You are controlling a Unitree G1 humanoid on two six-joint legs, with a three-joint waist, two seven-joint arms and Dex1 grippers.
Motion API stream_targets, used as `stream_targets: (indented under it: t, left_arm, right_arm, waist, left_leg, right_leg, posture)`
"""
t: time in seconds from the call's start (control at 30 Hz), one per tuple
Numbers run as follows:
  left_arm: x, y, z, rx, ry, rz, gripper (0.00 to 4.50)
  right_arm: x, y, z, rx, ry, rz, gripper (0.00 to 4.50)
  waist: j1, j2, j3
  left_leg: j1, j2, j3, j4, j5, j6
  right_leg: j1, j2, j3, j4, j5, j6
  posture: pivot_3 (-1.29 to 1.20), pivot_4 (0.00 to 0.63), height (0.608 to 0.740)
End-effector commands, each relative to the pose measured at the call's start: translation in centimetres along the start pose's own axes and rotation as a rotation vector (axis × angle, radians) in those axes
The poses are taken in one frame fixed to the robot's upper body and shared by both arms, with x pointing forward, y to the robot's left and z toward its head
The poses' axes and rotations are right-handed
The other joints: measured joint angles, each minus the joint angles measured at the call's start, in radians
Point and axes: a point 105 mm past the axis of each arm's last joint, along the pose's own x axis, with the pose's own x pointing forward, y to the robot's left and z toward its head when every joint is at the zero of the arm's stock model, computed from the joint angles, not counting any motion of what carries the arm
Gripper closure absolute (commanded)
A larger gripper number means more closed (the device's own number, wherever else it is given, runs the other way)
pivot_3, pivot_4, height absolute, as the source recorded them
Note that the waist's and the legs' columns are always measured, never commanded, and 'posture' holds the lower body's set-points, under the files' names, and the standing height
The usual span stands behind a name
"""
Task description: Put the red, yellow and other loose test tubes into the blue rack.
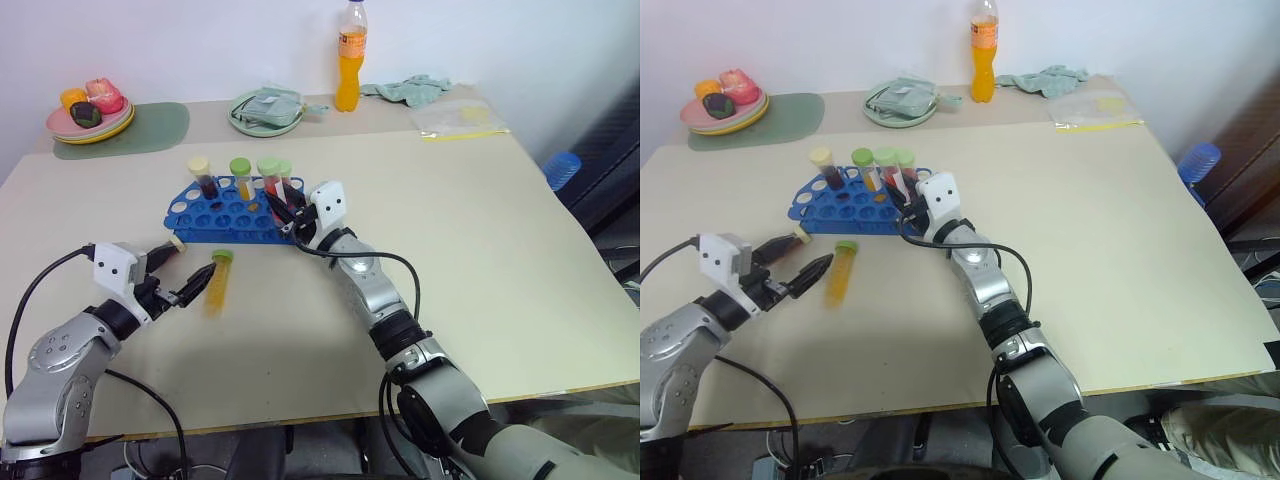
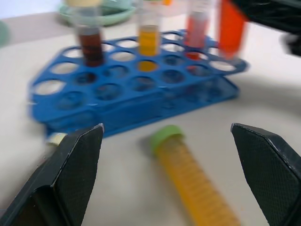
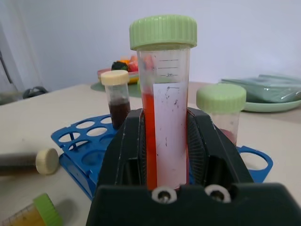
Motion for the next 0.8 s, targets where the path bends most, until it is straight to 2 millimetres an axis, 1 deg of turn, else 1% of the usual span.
stream_targets:
  t: [0.03, 0.13, 0.4, 0.67, 0.73, 0.8]
  left_arm:
    - [0.0, -0.6, 0.8, 0.026, -0.009, -0.034, 0.0]
    - [-0.1, -0.7, 0.6, 0.024, -0.004, -0.043, 0.0]
    - [-0.4, -0.5, -0.4, 0.012, 0.006, -0.052, 0.0]
    - [0.0, -1.2, -0.4, 0.007, -0.001, -0.061, 0.0]
    - [0.0, -1.3, -0.4, 0.006, -0.002, -0.06, 0.0]
    - [0.1, -1.3, -0.4, 0.005, -0.002, -0.058, 0.0]
  right_arm:
    - [1.0, 0.4, 1.7, -0.006, -0.069, 0.003, 3.79]
    - [1.0, 0.2, 1.4, -0.003, -0.064, -0.007, 3.79]
    - [1.1, 0.8, 0.7, -0.006, -0.051, 0.008, 3.79]
    - [1.4, 1.0, 0.6, -0.005, -0.053, 0.007, 3.79]
    - [1.2, 1.2, 0.6, 0.023, -0.059, 0.03, 3.79]
    - [1.0, 1.2, 0.8, 0.035, -0.074, 0.042, 2.77]
  waist:
    - [0.0, 0.0, 0.0]
    - [0.0, 0.0, 0.0]
    - [0.001, 0.0, 0.0]
    - [0.001, 0.0, 0.0]
    - [0.001, 0.0, 0.0]
    - [0.001, 0.0, 0.0]
  left_leg:
    - [0.0, 0.0, 0.0, 0.0, 0.0, 0.0]
    - [0.0, 0.0, 0.0, 0.0, 0.0, 0.0]
    - [0.0, 0.0, 0.0, 0.0, 0.0, 0.0]
    - [0.0, 0.0, 0.0, 0.0, 0.0, 0.0]
    - [0.0, 0.0, 0.0, 0.0, 0.0, 0.0]
    - [0.0, 0.0, 0.0, 0.0, 0.0, 0.0]
  right_leg:
    - [0.0, 0.0, 0.0, 0.0, 0.0, 0.0]
    - [0.0, 0.0, 0.0, 0.0, 0.0, 0.0]
    - [0.0, 0.0, 0.0, 0.0, 0.0, 0.0]
    - [0.0, 0.0, 0.0, 0.0, 0.0, 0.0]
    - [0.0, 0.0, 0.0, 0.0, 0.0, 0.0]
    - [0.0, 0.0, 0.0, 0.0, 0.0, 0.0]
  posture:
    - [0.0, 0.15, 0.74]
    - [0.0, 0.15, 0.74]
    - [0.0, 0.15, 0.74]
    - [0.0, 0.15, 0.74]
    - [0.0, 0.15, 0.74]
    - [0.0, 0.15, 0.74]
